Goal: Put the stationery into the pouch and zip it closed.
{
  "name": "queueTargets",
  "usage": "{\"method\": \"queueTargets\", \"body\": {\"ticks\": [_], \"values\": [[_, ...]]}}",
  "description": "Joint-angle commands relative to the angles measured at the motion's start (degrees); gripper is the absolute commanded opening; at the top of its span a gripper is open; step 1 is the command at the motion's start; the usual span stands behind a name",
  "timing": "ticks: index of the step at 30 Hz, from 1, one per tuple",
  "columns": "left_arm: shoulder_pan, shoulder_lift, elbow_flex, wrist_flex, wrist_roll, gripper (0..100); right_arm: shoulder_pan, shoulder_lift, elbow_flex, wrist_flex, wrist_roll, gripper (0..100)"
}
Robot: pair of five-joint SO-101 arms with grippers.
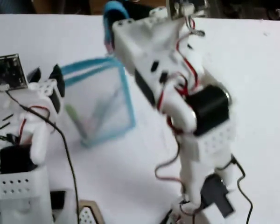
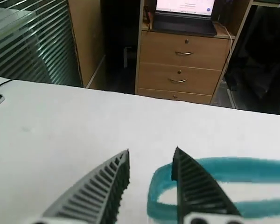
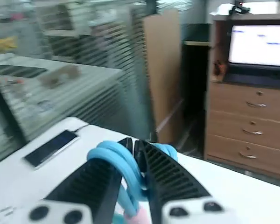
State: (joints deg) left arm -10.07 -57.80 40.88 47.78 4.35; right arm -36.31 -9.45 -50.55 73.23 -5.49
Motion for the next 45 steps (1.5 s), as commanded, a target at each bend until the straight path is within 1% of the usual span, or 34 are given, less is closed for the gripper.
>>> {"method": "queueTargets", "body": {"ticks": [1,6,10,15,20,23,25,27,30,33,37,39,42,45], "values": [[2.15,0.48,0.62,-2.29,-0.35,17,-4.09,-5.58,-2.29,1.45,0.62,1.6],[3.21,0.48,0.26,-3.96,-0.35,17,-8.04,-8.22,-1.93,2.33,0.35,1.6],[5.49,0.48,0.44,-3.16,-0.35,17,-11.47,-8.22,-1.67,3.82,0.09,1.6],[5.14,0.31,-3.60,4.13,-0.35,17,-12.00,-6.81,-0.09,3.65,-1.76,1.6],[0.13,-0.13,-10.81,13.01,-0.35,17,-12.09,-4.53,-0.09,3.56,-1.93,1.6],[-2.59,-0.13,-15.30,18.81,-0.35,20,-12.18,-3.91,-0.09,3.56,-1.93,1.6],[-2.95,-0.13,-17.67,22.15,-0.35,22,-12.88,-3.82,-0.09,3.56,-1.93,1.6],[-2.95,-0.13,-18.55,23.56,-0.35,22,-14.37,-3.82,-0.09,3.56,-1.93,1.6],[-2.15,0.40,-18.29,23.56,-0.35,22,-17.01,-3.82,-0.18,3.56,-1.93,1.6],[1.36,0.31,-15.56,21.01,0.26,22,-19.30,-3.82,-0.26,3.47,-2.02,1.6],[4.44,0.31,-11.96,14.15,7.38,23,-19.82,-3.82,-0.09,1.19,-3.25,1.6],[5.14,0.40,-12.04,11.60,8.44,23,-17.89,-3.74,-0.09,-0.57,-3.43,1.6],[4.88,0.40,-14.77,10.55,8.62,23,-16.04,-3.65,0.00,-2.68,-3.60,1.6],[0.22,0.22,-19.69,12.31,8.88,23,-15.16,-3.65,0.00,-2.51,-3.60,1.6]]}}
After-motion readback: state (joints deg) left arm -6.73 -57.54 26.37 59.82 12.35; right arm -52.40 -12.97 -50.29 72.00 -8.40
